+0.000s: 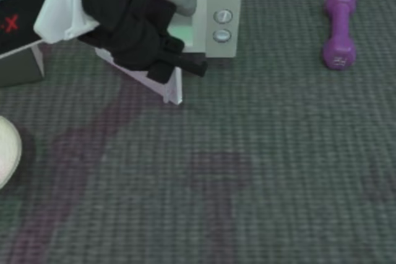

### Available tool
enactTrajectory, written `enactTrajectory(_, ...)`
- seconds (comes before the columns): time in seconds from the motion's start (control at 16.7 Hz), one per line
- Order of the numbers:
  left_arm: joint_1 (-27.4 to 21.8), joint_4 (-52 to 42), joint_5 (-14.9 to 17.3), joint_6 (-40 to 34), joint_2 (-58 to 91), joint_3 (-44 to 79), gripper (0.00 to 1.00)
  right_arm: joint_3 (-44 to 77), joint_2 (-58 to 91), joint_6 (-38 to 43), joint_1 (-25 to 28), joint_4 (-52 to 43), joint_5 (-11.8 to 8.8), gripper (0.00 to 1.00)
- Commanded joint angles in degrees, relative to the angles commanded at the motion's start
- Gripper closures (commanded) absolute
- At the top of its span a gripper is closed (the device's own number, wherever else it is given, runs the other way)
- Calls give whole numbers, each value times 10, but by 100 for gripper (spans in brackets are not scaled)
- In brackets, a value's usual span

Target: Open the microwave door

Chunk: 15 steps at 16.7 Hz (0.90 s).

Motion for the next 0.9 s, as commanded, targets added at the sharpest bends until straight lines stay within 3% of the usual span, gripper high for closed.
enactTrajectory(0.54,30,1,43,84,-36,-42,100,0,0,0,0,0,0,0)
enactTrajectory(0.9,33,3,47,89,-40,-44,100,0,0,0,0,0,0,0)
